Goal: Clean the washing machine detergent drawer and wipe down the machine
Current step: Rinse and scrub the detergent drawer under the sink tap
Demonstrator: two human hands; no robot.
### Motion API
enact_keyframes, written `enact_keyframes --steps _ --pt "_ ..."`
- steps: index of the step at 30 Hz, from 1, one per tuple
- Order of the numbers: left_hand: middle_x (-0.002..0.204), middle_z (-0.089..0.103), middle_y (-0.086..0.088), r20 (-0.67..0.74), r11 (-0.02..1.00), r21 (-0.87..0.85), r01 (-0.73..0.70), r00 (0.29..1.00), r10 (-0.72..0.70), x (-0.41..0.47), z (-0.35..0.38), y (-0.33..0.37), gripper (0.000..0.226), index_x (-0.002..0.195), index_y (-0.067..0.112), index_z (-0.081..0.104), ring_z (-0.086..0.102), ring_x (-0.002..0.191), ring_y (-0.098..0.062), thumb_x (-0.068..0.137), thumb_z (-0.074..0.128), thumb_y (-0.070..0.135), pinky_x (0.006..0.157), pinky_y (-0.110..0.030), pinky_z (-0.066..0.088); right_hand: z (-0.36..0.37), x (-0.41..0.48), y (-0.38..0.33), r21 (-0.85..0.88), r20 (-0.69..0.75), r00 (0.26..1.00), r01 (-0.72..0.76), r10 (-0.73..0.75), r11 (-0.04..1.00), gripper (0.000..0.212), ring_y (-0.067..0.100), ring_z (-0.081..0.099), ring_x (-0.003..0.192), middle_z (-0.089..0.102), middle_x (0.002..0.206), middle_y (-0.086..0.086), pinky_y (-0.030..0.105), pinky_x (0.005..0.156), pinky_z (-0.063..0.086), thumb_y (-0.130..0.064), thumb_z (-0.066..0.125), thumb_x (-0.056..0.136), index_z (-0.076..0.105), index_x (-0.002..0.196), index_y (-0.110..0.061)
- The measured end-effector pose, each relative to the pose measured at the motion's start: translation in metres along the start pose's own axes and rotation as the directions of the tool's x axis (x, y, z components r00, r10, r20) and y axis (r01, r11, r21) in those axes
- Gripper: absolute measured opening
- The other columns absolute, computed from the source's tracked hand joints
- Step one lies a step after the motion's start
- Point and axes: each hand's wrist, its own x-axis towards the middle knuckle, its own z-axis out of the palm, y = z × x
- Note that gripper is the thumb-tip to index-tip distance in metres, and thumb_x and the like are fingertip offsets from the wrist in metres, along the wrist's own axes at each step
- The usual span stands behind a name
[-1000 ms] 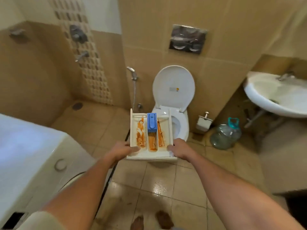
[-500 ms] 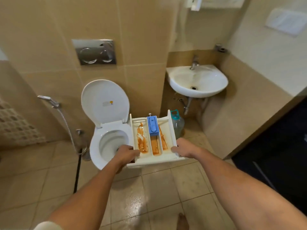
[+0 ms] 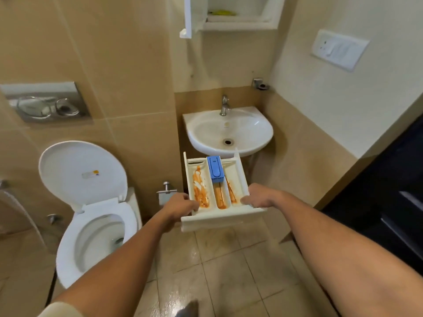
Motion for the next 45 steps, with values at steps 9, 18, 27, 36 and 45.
enact_keyframes --steps 9,18,27,36,45 --pt "0.105 0.077 -0.011 0.126 0.976 -0.216 0.006 0.992 0.022 0.123 0.037 0.104 0.032 0.114 0.01 0.07 0.072 0.09 -0.023 0.089 0.069 0.03 0.084 -0.038 0.058 -0.155 0.121 0.006 -0.399 -0.063 0.997 -0.067 0.045 0.914 0.022 0.019 0.06 0.088 0.062 0.096 0.002 0.032 0.083 0.049 -0.028 0.067 0.091 0.061 0.101 -0.01" --pt "0.112 0.071 -0.03 0.275 0.694 -0.691 0.201 0.961 -0.005 0.22 0.076 0.194 0.034 0.12 -0.002 0.058 0.07 0.106 -0.041 0.087 0.067 0.004 0.083 -0.05 0.06 -0.286 0.251 -0.032 -0.656 -0.127 0.991 -0.057 -0.036 0.753 0.04 0.026 0.064 0.099 0.066 0.115 0.008 0.035 0.084 0.053 -0.022 0.072 0.089 0.06 0.123 -0.005" --pt "0.11 0.07 -0.026 0.096 0.472 -0.862 0.184 0.974 -0.205 0.303 0.122 0.217 0.024 0.112 0.0 0.059 0.069 0.102 -0.038 0.088 0.061 -0.004 0.072 -0.048 0.063 -0.312 0.373 -0.031 -0.565 -0.045 0.972 0.166 -0.231 0.808 0.013 0.024 0.059 0.088 0.059 0.096 0.004 0.03 0.071 0.047 -0.015 0.063 0.086 0.06 0.099 -0.015" --pt "0.096 0.071 -0.025 -0.113 0.362 -0.932 0.027 0.926 -0.361 0.379 0.168 0.249 0.015 0.103 -0.002 0.065 0.069 0.096 -0.036 0.089 0.059 0.0 0.083 -0.043 0.061 -0.364 0.486 -0.033 -0.161 -0.006 0.984 0.176 -0.179 0.971 0.025 0.018 0.056 0.072 0.058 0.083 0.003 0.026 0.059 0.044 -0.037 0.066 0.083 0.059 0.09 -0.014" --pt "0.105 0.073 -0.025 -0.195 0.27 -0.96 -0.076 0.873 -0.446 0.434 0.192 0.263 0.016 0.108 0.0 0.064 0.068 0.105 -0.039 0.094 0.057 0.002 0.097 -0.052 0.055 -0.37 0.551 -0.075 -0.259 -0.076 0.925 0.342 -0.372 0.903 0.03 0.026 0.067 0.079 0.07 0.103 0.01 0.034 0.069 0.057 -0.033 0.055 0.096 0.068 0.105 -0.007"
